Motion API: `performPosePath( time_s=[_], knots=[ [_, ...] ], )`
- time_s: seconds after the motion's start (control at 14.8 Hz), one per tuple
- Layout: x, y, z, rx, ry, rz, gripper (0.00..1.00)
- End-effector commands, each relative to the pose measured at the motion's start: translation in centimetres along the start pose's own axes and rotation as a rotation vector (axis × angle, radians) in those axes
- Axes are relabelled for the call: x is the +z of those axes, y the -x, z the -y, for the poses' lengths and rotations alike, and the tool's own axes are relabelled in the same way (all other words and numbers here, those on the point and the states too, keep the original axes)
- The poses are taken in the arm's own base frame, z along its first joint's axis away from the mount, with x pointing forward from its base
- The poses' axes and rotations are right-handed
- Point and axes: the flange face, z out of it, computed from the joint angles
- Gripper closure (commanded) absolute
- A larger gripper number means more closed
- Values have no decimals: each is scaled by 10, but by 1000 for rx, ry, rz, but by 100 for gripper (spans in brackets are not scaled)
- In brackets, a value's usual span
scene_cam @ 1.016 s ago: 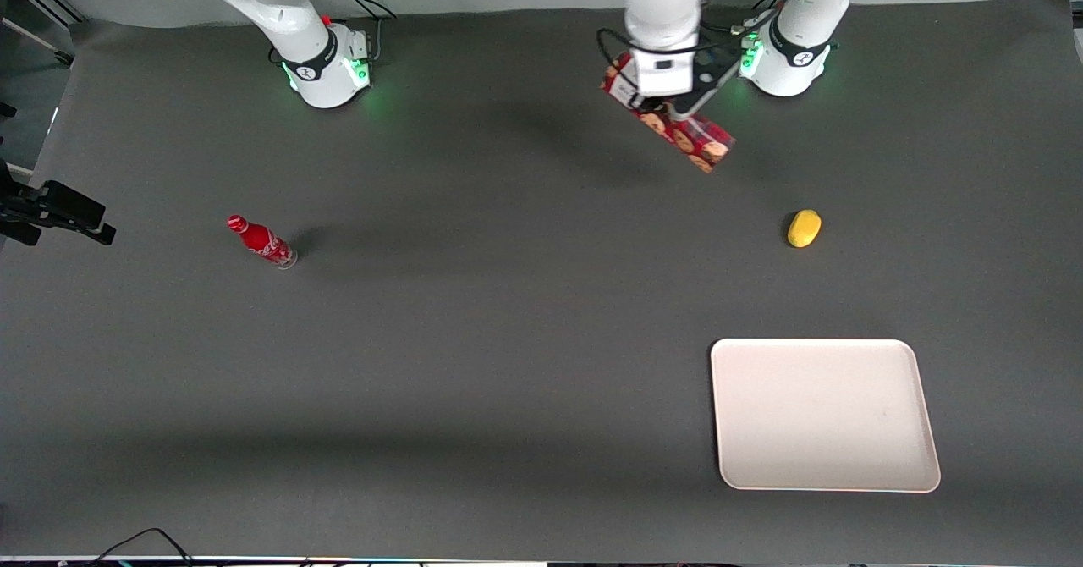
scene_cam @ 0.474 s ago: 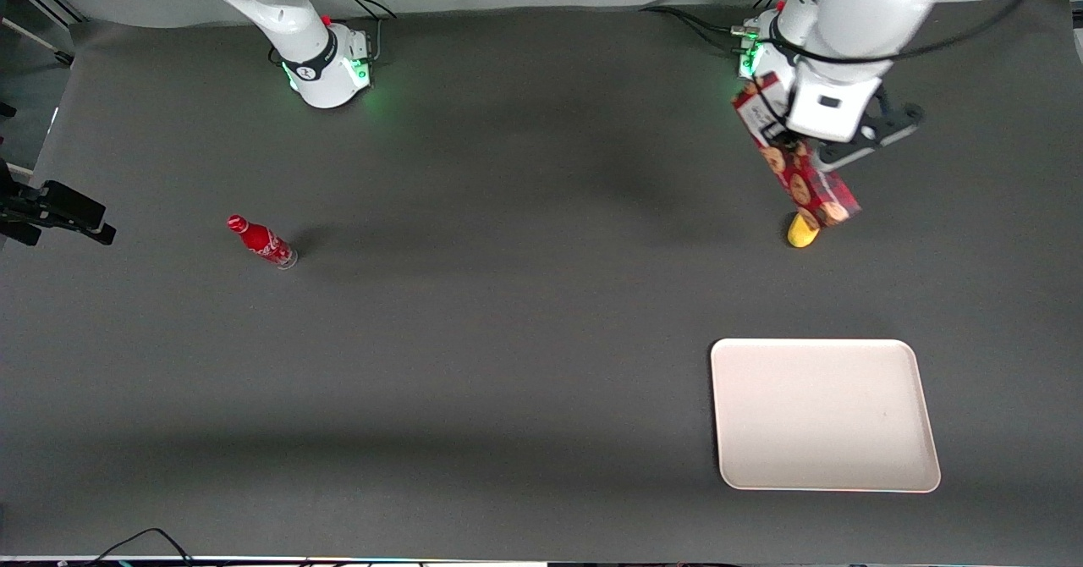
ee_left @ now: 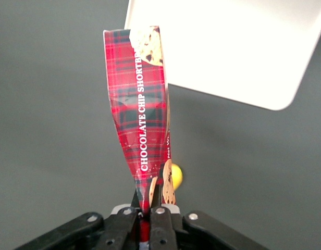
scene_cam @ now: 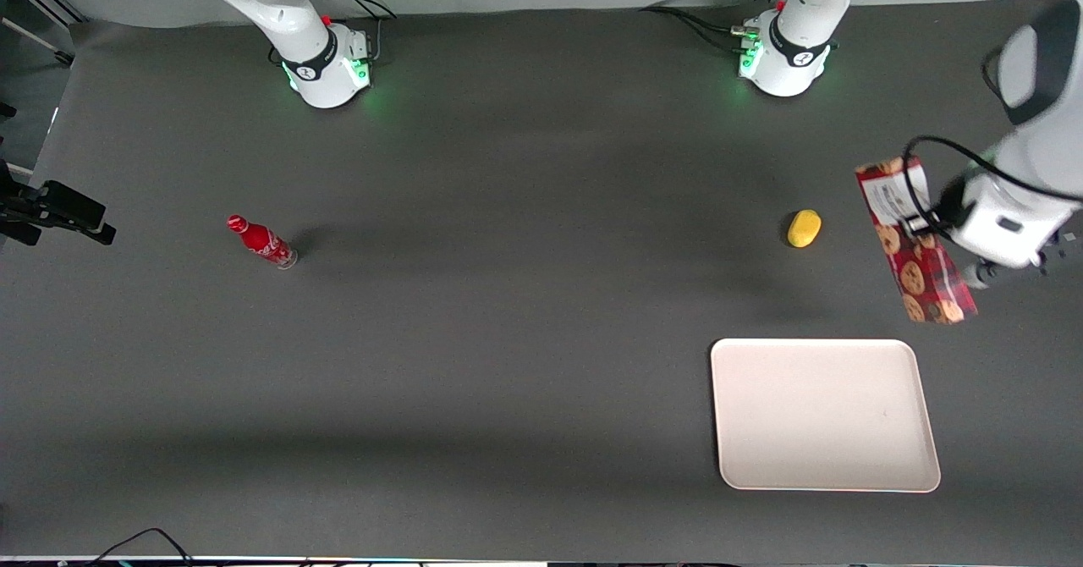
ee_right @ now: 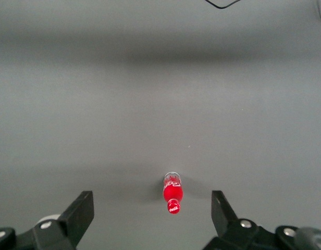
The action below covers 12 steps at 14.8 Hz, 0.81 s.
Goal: Place red cookie box on tray
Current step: 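Lower the held cookie box onto the white tray's edge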
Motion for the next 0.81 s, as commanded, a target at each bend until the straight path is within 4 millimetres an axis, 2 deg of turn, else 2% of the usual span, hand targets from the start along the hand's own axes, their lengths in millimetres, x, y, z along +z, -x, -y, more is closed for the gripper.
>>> performPosePath(
  time_s=[0.0, 0.2, 0.47, 0.74],
  knots=[
    [26, -54, 17, 64, 13, -31, 100],
    [60, -76, 15, 95, -29, -52, 100],
    [81, -90, 19, 187, -53, -66, 100],
    [121, -108, 22, 276, -47, -63, 100]
  ],
)
